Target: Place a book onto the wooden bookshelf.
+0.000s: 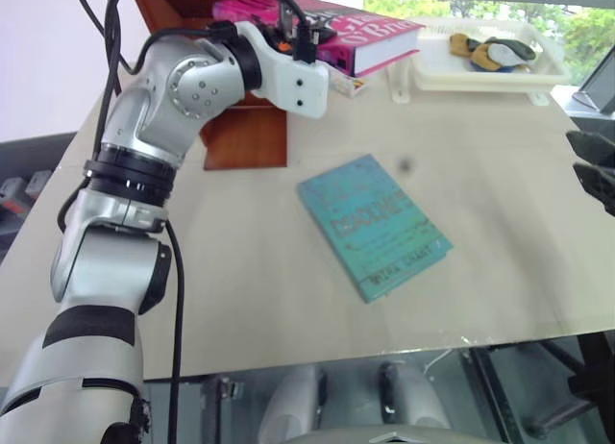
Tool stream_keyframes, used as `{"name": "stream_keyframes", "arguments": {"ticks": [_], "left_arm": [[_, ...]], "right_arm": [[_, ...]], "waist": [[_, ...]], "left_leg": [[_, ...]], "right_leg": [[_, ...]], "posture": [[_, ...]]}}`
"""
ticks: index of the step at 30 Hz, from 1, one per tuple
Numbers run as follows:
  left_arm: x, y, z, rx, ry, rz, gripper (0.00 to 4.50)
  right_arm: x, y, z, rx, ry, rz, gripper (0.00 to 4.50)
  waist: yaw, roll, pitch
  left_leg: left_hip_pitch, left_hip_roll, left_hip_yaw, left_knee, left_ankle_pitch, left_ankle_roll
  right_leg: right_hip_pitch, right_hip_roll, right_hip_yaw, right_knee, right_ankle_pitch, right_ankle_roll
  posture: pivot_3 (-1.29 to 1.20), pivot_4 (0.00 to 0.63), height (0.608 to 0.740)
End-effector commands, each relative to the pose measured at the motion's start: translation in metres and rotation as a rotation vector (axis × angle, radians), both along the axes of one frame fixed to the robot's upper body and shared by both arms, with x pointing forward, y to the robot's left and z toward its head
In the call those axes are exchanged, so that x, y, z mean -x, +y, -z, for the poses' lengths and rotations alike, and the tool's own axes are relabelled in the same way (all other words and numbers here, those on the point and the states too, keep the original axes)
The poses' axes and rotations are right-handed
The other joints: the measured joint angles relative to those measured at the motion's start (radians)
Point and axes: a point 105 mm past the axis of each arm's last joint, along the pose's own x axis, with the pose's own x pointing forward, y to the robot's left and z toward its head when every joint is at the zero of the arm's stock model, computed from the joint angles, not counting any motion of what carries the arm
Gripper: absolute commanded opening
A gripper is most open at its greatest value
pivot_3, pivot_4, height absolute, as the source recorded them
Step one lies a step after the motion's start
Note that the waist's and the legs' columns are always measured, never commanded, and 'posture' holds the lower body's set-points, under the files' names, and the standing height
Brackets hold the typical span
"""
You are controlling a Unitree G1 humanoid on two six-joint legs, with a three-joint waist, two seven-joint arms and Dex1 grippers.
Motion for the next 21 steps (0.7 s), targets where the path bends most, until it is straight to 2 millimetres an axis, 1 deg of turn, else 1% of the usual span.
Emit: {"name": "stream_keyframes", "arguments": {"ticks": [1, 3, 5, 6, 10, 13, 15, 17, 21], "left_arm": [[0.004, 0.009, -0.026, -0.017, -0.049, -0.069, 0.14], [0.003, 0.017, -0.024, -0.032, -0.013, -0.114, 0.14], [0.004, 0.02, -0.019, -0.038, 0.031, -0.134, 0.14], [0.005, 0.02, -0.017, -0.035, 0.05, -0.139, 0.14], [0.012, 0.016, -0.003, -0.043, 0.12, -0.143, 0.14], [0.022, 0.017, -0.005, -0.05, 0.095, -0.158, 0.14], [0.027, 0.025, -0.01, -0.066, 0.082, -0.207, 0.14], [0.028, 0.038, -0.011, -0.087, 0.089, -0.272, 0.14], [0.026, 0.062, -0.001, -0.132, 0.141, -0.395, 0.14]], "right_arm": [[-0.011, 0.005, -0.006, 0.009, -0.024, -0.052, 4.5], [-0.017, 0.008, -0.009, 0.017, -0.03, -0.069, 4.5], [-0.022, 0.008, -0.011, 0.02, -0.032, -0.077, 4.5], [-0.025, 0.008, -0.012, 0.022, -0.032, -0.078, 4.5], [-0.031, 0.007, -0.014, 0.026, -0.036, -0.087, 4.5], [-0.034, 0.006, -0.014, 0.025, -0.036, -0.088, 4.5], [-0.036, 0.005, -0.014, 0.027, -0.036, -0.086, 4.5], [-0.038, 0.004, -0.015, 0.029, -0.033, -0.08, 4.5], [-0.045, 0.004, -0.016, 0.03, -0.025, -0.066, 4.5]], "waist": [[-0.002, 0.001, 0.0], [-0.004, 0.002, 0.001], [-0.008, 0.002, 0.001], [-0.013, 0.002, 0.001], [-0.023, 0.002, 0.001], [-0.021, 0.002, 0.001], [-0.023, 0.002, 0.001], [-0.025, 0.002, 0.001], [-0.031, 0.002, 0.001]], "left_leg": [[0.0, 0.0, 0.0, 0.0, 0.0, 0.0], [-0.001, 0.0, 0.0, 0.0, 0.0, 0.0], [-0.006, 0.0, 0.0, 0.0, 0.002, -0.003], [-0.008, 0.0, 0.0, 0.0, 0.002, -0.004], [-0.009, 0.0, 0.001, 0.0, 0.002, -0.004], [-0.009, 0.0, 0.0, 0.001, 0.002, -0.004], [-0.009, -0.001, 0.0, 0.001, 0.002, -0.004], [-0.009, 0.0, 0.0, 0.001, 0.002, -0.004], [-0.006, 0.0, 0.001, 0.001, 0.002, -0.004]], "right_leg": [[0.0, 0.0, 0.0, 0.0, 0.0, 0.0], [-0.002, 0.0, 0.0, 0.001, 0.0, 0.0], [-0.007, 0.001, 0.0, 0.002, 0.0, 0.0], [-0.01, 0.001, 0.0, 0.002, 0.0, 0.0], [-0.01, 0.0, 0.0, 0.007, 0.0, 0.0], [-0.01, 0.0, 0.0, 0.008, 0.0, 0.0], [-0.01, -0.001, 0.0, 0.009, 0.0, 0.0], [-0.01, 0.0, 0.0, 0.01, 0.0, 0.0], [-0.01, 0.001, 0.001, 0.012, 0.0, 0.0]], "posture": [[0.0, 0.15, 0.74], [0.0, 0.15, 0.74], [0.0, 0.15, 0.74], [0.0, 0.15, 0.74], [0.0, 0.15, 0.74], [0.0, 0.15, 0.74], [0.0, 0.15, 0.74], [0.0, 0.15, 0.74], [0.0, 0.15, 0.74]]}}
